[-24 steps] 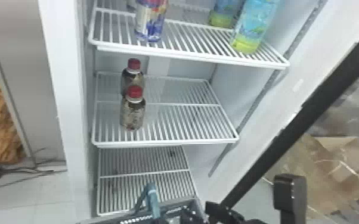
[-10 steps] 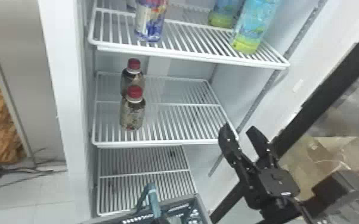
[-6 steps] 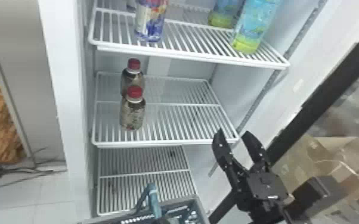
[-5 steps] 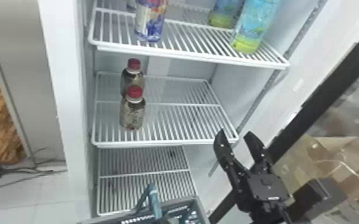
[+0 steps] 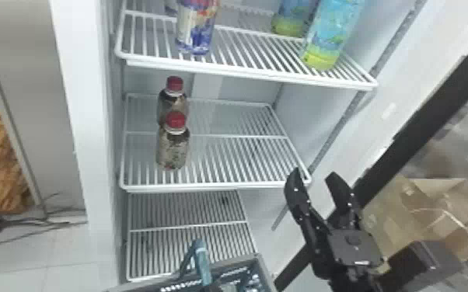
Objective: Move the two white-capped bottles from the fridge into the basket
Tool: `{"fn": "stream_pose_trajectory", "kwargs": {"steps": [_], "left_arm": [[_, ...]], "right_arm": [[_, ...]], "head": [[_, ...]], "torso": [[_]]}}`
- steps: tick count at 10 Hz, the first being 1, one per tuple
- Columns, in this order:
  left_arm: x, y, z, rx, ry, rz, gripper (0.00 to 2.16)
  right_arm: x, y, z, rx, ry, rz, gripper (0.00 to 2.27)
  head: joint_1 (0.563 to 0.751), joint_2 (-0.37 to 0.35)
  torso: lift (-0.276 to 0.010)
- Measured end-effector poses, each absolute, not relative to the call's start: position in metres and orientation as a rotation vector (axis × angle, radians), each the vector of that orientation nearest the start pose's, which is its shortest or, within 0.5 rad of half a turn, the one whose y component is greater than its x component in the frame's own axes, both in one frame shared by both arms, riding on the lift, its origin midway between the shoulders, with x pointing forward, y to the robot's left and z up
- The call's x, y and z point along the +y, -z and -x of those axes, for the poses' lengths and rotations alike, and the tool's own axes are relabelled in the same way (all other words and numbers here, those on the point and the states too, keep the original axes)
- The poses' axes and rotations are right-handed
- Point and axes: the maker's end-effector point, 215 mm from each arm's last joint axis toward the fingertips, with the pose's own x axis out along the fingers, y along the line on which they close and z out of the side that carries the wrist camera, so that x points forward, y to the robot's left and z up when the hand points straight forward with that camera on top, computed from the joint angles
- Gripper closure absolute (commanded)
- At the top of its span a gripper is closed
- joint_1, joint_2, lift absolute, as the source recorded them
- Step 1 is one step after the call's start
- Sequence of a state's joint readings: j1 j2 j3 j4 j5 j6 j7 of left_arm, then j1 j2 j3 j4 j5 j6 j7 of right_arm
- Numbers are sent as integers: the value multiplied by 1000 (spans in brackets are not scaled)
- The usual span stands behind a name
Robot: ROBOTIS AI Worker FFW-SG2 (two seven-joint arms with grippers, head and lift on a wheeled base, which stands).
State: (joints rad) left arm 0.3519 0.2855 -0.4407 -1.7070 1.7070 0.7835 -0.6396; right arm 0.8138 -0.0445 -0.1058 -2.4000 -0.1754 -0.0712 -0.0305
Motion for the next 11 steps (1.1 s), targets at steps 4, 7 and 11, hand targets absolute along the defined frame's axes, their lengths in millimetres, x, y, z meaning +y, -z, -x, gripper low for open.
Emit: {"fn": "stream_pose_trajectory", "kwargs": {"steps": [4,7,11], "left_arm": [[-67,328,-248,757,1157,1832,1119],[-67,328,-248,756,1154,1835,1119],[-66,328,-248,754,1152,1837,1119]], "right_arm": [[-279,249,-365,-81,68,-67,496],[-277,250,-365,-79,65,-68,496],[-275,249,-365,-85,62,-68,496]], "head": [[695,-350],[695,-350],[695,-350]], "torso": [[-260],[-260],[-260]]}}
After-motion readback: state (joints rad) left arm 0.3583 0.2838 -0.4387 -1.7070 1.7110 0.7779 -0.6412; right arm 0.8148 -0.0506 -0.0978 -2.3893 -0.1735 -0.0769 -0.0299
